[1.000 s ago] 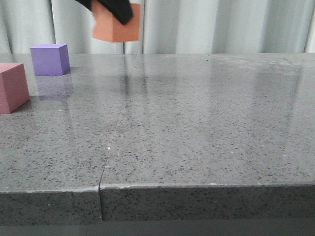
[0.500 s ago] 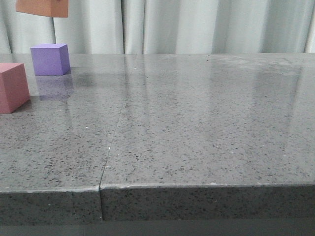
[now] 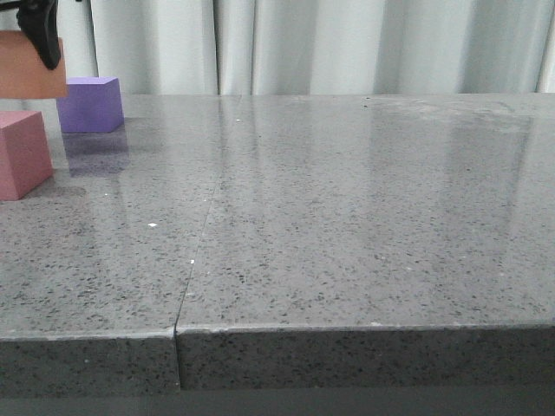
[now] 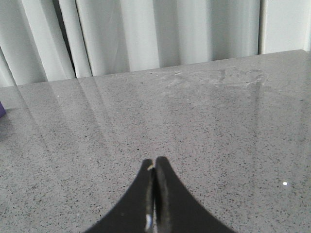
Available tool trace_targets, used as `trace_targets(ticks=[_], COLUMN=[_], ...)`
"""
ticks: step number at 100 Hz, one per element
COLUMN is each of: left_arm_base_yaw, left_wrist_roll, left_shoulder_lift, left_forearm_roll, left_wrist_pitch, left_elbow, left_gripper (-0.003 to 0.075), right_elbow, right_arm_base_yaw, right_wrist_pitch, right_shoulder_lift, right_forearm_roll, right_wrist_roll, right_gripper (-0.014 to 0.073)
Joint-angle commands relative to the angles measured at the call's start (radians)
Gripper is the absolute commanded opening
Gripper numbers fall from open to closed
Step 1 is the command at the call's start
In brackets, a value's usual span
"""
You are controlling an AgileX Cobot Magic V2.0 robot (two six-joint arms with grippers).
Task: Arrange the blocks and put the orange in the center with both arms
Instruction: 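Lower the orange cube between the pink and purple cubes and release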
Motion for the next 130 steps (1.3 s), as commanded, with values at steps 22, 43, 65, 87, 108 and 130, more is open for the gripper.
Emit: trace_targets(ticks=[22,43,65,87,108,130], left_arm_base_yaw=[0.004,0.004,0.004,0.004,0.004,-0.011], left_wrist_roll=[0.033,0.040,0.040,0.044,0.044,0.044], left_shoulder_lift=[0.017,0.064,0.069,0.069,0.062,-0.010], left_forearm_roll=[-0.036,-0.041,-0.052,-0.061,-0.061,-0.061], left_wrist_pitch=[-0.135,-0.147,-0.158,-0.156,-0.165,-0.208], left_elbow=[-0.003,-0.003,-0.003,-0.003,-0.003,-0.003], left_gripper=[0.0311,0.0311,0.0361,0.0660,0.0672,0.0671], right_elbow=[-0.023,-0.023,-0.023,-0.023,-0.023,-0.023], right_arm_base_yaw=[-0.005,-0.005,-0.005,-0.005,-0.005,-0.005], right_wrist_pitch=[-0.078,-0.078,-0.078,-0.078,-0.078,-0.078], right_shoulder_lift=[0.012,0.012,0.012,0.012,0.012,0.012], right_forearm_roll=[-0.015,-0.015,-0.015,-0.015,-0.015,-0.015], right_wrist_roll=[-0.009,-0.009,-0.009,-0.009,-0.009,-0.009], right_gripper=[-0.0067,-0.0067,-0.0067,-0.0067,-0.0067,-0.0067])
